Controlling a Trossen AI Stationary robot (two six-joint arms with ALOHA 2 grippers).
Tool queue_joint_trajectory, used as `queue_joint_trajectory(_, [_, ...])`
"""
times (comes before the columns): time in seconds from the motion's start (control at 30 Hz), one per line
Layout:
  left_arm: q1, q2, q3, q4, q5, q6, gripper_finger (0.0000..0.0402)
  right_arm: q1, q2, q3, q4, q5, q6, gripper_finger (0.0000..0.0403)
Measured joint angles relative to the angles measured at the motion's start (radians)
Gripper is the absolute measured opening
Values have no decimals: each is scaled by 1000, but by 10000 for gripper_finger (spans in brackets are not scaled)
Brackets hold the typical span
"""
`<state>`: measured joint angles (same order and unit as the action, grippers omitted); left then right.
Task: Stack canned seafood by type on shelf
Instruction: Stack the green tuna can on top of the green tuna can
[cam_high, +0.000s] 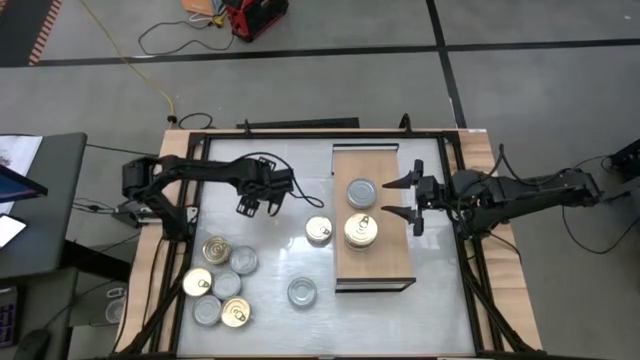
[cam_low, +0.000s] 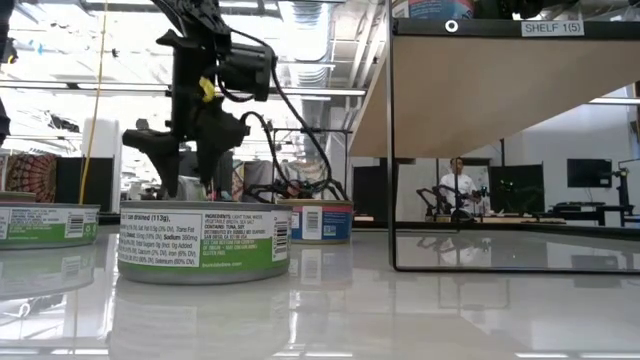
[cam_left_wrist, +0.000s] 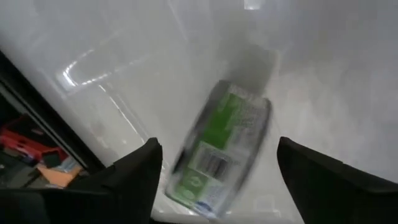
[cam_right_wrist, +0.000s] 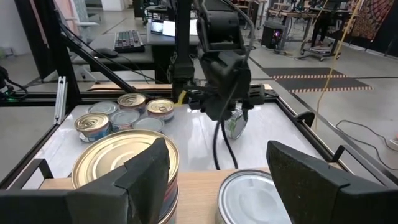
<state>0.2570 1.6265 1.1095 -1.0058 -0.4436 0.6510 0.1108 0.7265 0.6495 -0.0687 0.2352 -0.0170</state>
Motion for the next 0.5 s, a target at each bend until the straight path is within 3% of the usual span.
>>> queue_joint_trajectory(0.13, [32, 18, 0, 3, 11, 58, 267, 0, 0, 0, -5, 0, -2, 295])
queue_joint_trajectory(0.3, [43, 33, 0, 3, 21, 58, 194, 0, 0, 0, -9, 0, -2, 295])
queue_joint_trajectory(0.43, [43, 29, 8, -17, 44, -15, 127, 0, 0, 0, -21, 0, -2, 295])
queue_joint_trajectory(0.5, [48, 21, 29, -44, 86, -68, 127, 0, -2, 0, -27, 0, 1, 295])
